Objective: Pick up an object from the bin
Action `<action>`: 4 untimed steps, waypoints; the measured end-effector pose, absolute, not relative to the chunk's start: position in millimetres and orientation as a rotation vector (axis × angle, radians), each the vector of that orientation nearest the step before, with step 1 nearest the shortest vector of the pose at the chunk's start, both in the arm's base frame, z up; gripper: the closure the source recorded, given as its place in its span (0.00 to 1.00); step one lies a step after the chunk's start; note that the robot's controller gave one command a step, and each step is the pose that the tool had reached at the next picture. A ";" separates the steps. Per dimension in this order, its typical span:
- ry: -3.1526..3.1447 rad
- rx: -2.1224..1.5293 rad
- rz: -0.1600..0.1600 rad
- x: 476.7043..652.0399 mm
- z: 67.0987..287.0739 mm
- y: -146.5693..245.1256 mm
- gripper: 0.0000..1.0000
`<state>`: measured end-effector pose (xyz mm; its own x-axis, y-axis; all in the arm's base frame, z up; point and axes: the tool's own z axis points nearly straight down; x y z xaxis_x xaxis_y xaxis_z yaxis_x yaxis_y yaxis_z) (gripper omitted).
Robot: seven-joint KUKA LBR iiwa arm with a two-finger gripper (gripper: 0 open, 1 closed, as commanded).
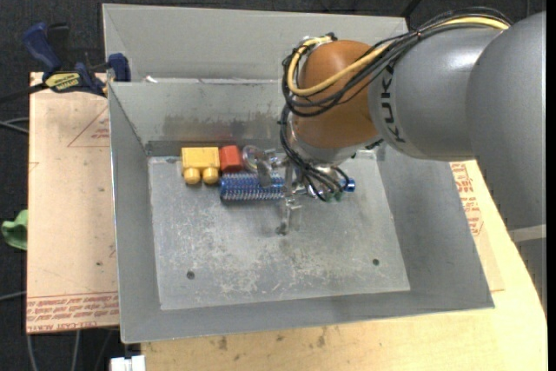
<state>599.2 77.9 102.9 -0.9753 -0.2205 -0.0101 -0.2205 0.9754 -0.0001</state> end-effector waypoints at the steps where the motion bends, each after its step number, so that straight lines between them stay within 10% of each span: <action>1: 3.088 -0.538 -0.001 624.4 117.1 48.0 0.00; 2: 3.112 -0.321 0.006 650.7 73.9 88.6 0.00; 3: 3.118 -0.322 0.003 652.5 76.2 89.5 0.00; 4: 3.113 -0.320 0.007 653.9 78.1 90.7 1.00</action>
Offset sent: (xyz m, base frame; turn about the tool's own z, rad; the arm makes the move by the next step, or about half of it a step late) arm 0.0233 -0.0287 0.0132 -0.1275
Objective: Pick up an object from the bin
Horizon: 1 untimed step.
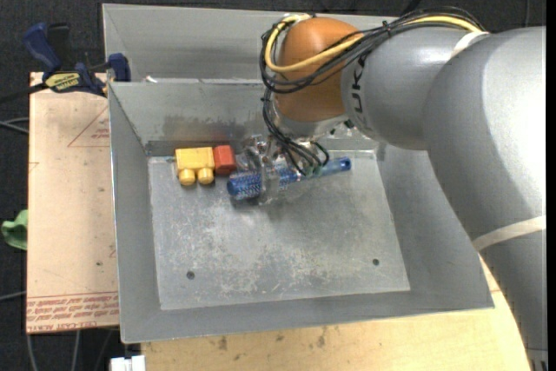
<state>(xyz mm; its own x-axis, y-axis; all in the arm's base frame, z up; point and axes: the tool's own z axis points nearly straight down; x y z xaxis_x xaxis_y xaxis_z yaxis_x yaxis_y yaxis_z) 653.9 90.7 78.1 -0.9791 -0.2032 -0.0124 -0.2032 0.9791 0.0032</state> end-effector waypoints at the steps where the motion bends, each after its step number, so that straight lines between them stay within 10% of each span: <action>1: 3.119 -0.320 0.003 655.3 107.5 90.9 1.00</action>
Offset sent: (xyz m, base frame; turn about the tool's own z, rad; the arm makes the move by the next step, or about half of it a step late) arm 0.0000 -0.0001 0.0278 0.0000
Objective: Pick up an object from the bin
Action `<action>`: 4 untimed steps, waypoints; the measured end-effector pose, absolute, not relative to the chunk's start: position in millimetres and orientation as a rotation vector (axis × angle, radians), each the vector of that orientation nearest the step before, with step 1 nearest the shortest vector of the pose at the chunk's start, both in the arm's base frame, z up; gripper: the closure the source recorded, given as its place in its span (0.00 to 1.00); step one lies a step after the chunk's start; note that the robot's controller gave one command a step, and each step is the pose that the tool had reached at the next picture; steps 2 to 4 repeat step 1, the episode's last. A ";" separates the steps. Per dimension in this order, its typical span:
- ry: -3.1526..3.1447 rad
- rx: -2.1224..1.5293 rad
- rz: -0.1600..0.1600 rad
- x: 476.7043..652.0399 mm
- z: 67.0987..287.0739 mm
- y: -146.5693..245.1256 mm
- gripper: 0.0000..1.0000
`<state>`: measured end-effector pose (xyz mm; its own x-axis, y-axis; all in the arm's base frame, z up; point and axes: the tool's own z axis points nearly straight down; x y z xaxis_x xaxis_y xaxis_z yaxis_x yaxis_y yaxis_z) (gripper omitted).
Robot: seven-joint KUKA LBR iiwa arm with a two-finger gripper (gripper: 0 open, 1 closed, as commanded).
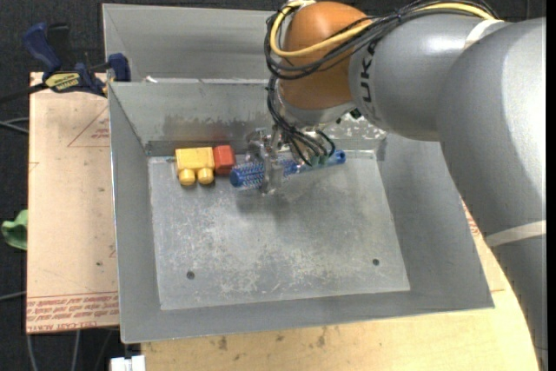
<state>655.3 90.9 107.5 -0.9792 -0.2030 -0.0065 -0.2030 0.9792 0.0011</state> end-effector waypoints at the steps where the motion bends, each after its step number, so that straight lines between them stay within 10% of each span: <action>1: 3.119 -0.319 0.002 656.4 147.4 91.3 1.00; 4: 3.119 -0.319 0.002 656.4 147.4 91.3 1.00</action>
Offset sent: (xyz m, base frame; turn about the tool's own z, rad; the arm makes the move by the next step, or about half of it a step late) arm -0.0001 0.0000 0.0379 0.0000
